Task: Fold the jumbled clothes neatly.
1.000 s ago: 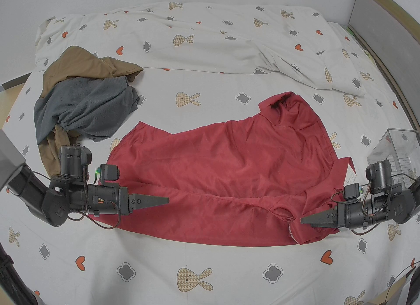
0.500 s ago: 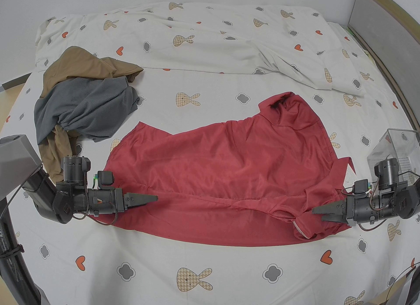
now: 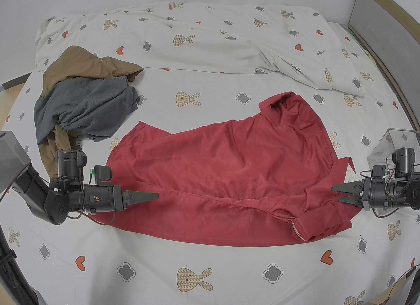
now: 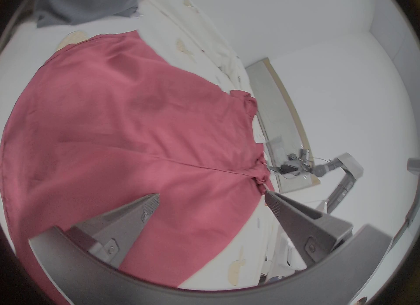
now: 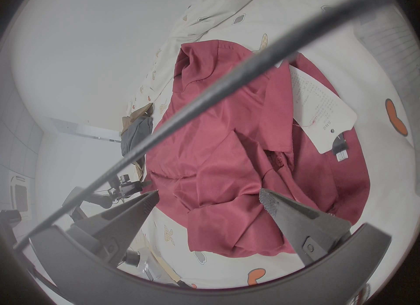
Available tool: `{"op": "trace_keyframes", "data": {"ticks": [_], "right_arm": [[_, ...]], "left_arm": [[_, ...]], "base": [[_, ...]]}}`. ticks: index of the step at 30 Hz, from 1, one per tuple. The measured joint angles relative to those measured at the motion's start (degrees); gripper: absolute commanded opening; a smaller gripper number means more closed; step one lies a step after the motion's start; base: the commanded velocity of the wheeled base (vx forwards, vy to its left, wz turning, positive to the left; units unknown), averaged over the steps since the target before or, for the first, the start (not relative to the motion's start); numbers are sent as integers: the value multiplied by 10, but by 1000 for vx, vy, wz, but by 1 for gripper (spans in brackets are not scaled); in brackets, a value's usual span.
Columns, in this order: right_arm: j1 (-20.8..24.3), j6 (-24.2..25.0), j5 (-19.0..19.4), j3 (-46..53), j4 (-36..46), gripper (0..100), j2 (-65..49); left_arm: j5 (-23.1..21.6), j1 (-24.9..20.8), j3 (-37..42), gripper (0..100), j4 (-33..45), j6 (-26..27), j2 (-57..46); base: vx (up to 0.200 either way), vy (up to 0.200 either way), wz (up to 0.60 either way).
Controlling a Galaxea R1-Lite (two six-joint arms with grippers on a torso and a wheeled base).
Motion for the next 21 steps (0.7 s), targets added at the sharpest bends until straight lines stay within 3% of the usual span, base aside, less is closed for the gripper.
{"op": "trace_keyframes", "data": {"ticks": [9,21], "right_arm": [[-2,-1,1,-26,-2,100,43],[45,4,-1,-67,-3,100,94]], "left_arm": [[-3,-104,19,100,0,-3,-54],[-4,-187,-26,100,0,-13,7]], "base": [[0,0,0],[0,0,0]]}}
